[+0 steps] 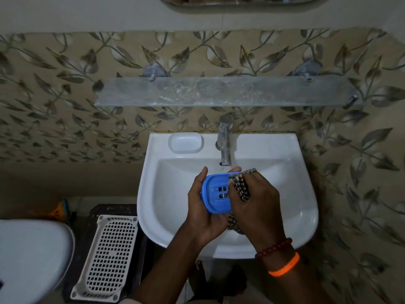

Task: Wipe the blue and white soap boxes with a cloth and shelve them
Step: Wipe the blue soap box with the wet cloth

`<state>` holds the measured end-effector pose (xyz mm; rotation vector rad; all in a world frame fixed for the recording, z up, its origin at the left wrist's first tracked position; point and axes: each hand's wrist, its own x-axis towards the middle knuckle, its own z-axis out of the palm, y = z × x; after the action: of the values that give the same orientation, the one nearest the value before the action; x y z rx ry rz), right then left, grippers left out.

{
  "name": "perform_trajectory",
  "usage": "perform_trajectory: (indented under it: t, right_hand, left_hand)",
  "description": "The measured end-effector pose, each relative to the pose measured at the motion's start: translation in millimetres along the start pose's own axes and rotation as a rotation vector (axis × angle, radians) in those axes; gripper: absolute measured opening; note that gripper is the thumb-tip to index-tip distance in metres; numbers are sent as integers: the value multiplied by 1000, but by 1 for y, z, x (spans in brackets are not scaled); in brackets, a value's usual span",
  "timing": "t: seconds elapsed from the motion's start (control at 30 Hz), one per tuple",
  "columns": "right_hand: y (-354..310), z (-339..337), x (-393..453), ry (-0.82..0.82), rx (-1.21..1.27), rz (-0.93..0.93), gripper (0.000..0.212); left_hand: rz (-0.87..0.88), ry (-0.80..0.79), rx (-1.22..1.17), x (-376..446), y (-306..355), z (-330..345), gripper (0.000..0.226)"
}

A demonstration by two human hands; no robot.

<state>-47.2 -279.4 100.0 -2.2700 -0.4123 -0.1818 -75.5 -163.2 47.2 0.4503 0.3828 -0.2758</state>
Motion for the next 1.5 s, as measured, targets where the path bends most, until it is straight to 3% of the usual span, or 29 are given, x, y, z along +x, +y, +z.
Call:
perform_trajectory:
  t: [0.13, 0.2, 0.3, 0.43, 0.6, 0.7, 0.87, 0.97, 1.07, 1.13, 1.33, 1.4, 1.5]
  right_hand:
    - [-12, 12, -5, 0, -23, 94, 7]
    - [-19, 16, -8, -50, 49, 117, 18]
    - [-36, 22, -14, -77, 101, 50, 16]
    - [-32, 25, -7, -59, -21, 21, 16]
    - [-15, 18, 5, 20, -158, 128, 19]
    - [-20, 22, 5, 17, -50, 96, 14]
    - [-33, 22, 2, -140, 128, 1, 11]
    - [-22, 5, 10, -85, 238, 125, 8]
    - [-10, -21, 15, 0, 381, 274, 26]
    - [-7, -36, 13, 78, 337, 304, 33]
    - [-33, -29, 2, 237, -20, -33, 19]
    - [-48, -10, -4, 132, -84, -103, 14]
    - [-58, 3, -8, 17, 45, -9, 23]
  left_hand:
    - [24, 29, 55, -3, 4, -6, 79]
    - [30, 18, 56, -2, 6, -12, 72]
    - [33, 16, 81, -2, 8, -14, 64]
    - [24, 1, 84, -3, 8, -15, 55]
    - [75, 79, 92, -5, 14, -11, 71]
    - [88, 87, 103, -3, 16, -11, 70]
    - [57, 81, 110, -4, 20, -14, 62]
    - [65, 59, 84, -8, 23, -14, 59]
    - [109, 64, 54, -12, 29, -12, 71]
    - [140, 57, 11, -15, 32, -12, 76]
    - [52, -2, -42, -19, 27, -4, 74]
    - [1, -27, -23, -22, 24, 3, 67]
    - [-26, -23, -8, -26, 22, 8, 65]
